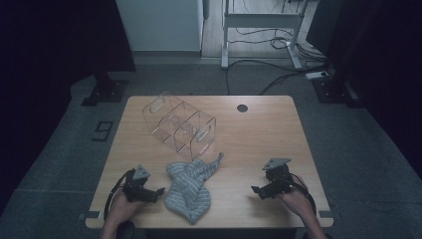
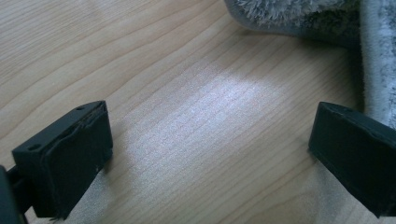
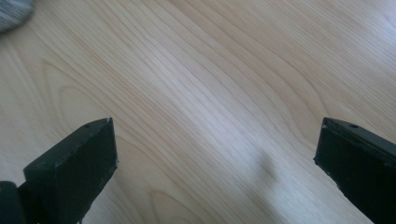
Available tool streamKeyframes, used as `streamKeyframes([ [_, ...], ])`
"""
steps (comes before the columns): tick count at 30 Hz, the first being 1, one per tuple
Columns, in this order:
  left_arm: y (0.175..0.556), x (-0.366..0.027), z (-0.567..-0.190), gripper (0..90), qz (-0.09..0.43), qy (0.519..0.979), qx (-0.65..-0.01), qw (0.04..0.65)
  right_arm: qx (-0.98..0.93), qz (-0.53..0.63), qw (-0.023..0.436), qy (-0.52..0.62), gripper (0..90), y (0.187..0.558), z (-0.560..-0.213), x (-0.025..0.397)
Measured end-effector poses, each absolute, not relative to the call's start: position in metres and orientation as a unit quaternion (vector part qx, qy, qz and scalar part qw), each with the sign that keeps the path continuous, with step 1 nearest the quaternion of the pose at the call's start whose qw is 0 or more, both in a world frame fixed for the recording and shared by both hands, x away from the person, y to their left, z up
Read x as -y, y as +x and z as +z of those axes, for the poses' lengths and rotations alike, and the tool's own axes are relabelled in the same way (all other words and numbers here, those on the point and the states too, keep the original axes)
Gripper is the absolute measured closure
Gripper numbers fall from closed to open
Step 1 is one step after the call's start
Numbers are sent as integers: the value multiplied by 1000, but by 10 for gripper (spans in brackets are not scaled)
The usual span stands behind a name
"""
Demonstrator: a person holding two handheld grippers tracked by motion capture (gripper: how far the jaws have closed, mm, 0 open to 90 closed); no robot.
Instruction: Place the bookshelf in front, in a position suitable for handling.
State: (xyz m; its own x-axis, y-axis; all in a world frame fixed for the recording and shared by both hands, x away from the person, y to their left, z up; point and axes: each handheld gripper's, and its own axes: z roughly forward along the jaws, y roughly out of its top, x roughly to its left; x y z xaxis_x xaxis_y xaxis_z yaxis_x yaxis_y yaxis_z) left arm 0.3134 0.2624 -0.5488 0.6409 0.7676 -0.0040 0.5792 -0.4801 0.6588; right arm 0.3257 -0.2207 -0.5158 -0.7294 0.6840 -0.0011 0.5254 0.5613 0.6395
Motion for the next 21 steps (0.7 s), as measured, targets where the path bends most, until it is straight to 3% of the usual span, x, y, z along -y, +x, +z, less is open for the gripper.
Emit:
streamKeyframes([
  [21, 314, -262, -549, 0, 148, 847, -398, 319, -876, 361, 82, 309, 0, 328, -499, 171],
])
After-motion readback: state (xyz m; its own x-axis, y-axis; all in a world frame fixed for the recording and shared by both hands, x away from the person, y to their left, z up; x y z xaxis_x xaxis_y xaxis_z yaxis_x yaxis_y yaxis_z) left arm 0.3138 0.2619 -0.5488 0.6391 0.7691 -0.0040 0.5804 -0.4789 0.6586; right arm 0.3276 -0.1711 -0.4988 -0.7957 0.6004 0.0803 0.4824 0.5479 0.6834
